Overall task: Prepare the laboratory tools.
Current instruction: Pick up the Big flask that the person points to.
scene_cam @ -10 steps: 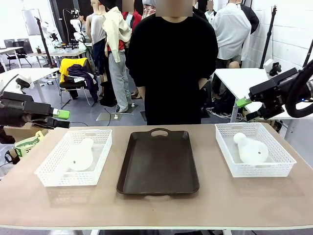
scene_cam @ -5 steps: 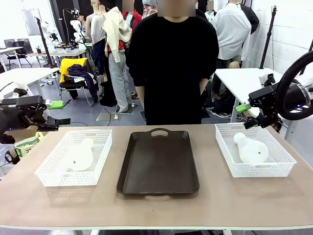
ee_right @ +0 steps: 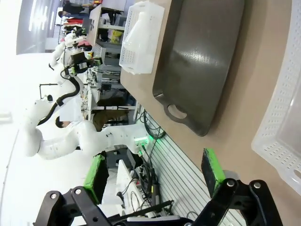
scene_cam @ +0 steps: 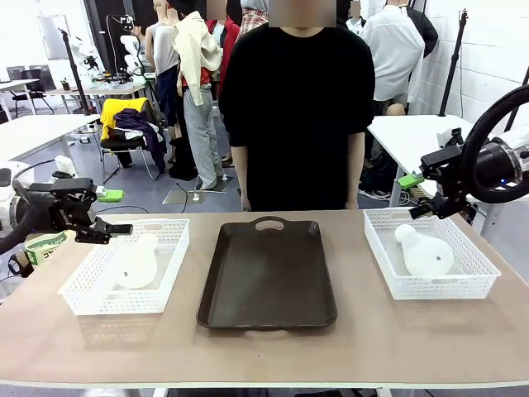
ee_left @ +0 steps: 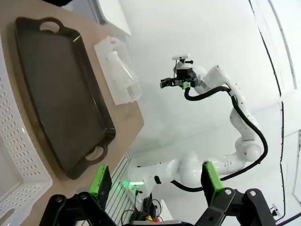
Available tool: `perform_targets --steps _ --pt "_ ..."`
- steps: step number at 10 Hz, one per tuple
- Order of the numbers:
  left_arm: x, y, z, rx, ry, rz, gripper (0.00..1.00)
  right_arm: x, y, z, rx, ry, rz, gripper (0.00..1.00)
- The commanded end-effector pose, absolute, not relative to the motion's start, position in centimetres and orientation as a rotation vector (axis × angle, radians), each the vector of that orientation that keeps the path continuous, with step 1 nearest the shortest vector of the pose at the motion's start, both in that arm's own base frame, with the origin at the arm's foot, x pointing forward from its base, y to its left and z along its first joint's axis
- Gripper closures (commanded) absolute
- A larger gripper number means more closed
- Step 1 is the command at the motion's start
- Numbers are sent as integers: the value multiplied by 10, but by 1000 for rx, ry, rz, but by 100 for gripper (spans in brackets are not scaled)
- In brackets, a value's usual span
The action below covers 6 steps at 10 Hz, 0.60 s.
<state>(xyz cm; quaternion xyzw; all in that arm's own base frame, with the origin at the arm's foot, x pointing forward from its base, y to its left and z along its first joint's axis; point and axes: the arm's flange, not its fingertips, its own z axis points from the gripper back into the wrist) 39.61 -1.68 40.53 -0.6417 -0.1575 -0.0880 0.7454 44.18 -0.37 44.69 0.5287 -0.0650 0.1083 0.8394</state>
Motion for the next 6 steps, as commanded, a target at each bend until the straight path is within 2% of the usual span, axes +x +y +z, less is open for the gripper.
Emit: perform_targets --steps 1,6 --pt "398 -10 418 -1411 -307 -185 0 447 -6 448 1163 -148 231 0" --pt "403 -11 417 -1452 -251 -170 0 446 -7 443 1187 -139 191 0"
